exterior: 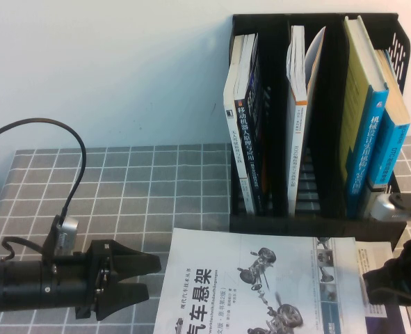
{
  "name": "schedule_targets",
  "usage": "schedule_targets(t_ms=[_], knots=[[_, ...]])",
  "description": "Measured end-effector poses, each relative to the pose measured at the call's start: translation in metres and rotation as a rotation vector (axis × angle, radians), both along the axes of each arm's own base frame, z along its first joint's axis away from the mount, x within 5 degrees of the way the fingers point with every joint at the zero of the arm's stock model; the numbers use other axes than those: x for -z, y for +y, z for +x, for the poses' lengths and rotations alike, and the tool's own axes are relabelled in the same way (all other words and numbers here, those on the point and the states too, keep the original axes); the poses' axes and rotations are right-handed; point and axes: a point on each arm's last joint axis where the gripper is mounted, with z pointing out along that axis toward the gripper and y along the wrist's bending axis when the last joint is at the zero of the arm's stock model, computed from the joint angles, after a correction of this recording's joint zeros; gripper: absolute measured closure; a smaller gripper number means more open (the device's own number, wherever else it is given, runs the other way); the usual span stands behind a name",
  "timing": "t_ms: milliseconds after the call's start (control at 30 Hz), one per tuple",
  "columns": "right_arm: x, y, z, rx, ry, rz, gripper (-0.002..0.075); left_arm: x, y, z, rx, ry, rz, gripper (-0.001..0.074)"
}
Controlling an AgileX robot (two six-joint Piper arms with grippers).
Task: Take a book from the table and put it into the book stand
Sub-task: Push book with right arm
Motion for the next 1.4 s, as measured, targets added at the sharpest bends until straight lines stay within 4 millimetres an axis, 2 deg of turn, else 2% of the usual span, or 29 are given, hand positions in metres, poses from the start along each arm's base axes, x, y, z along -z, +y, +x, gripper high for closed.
schedule_targets(t_ms=[100,233,400,600,700,900,1000,1267,1400], knots=[[0.01,0.003,0.001,-0.022,0.04,0.013,0.0728,0.0,0.0,0.0,0.0,0.0,0.0,0.0183],[0.014,0.008,0.005,-0.039,0.034,0.058,0.0728,0.0,0.0,0.0,-0.001,0.0,0.002,0.0183],[0.015,0.01,0.007,-0.041,0.025,0.084,0.0728,0.001,0.0,0.0,-0.004,0.002,0.009,0.0183],[0.014,0.011,0.007,-0.051,0.015,0.089,0.0728,0.005,-0.008,0.0,0.014,-0.005,0.055,0.0183],[0.014,0.011,0.007,-0.06,0.01,0.088,0.0728,0.007,-0.01,0.002,-0.008,0.0,0.019,0.0183],[0.014,0.011,0.007,-0.068,0.007,0.088,0.0728,0.028,-0.01,0.004,-0.031,0.054,-0.023,0.0183],[0.014,0.011,0.008,-0.074,0.002,0.09,0.0728,0.031,-0.011,0.005,-0.028,0.067,-0.063,0.0183],[0.014,0.023,0.011,-0.099,-0.023,0.226,0.0728,0.032,-0.012,0.006,-0.033,0.072,-0.09,0.0183],[0.017,0.025,0.013,-0.097,-0.027,0.238,0.0728,0.033,-0.012,0.005,-0.015,0.081,-0.087,0.0183]])
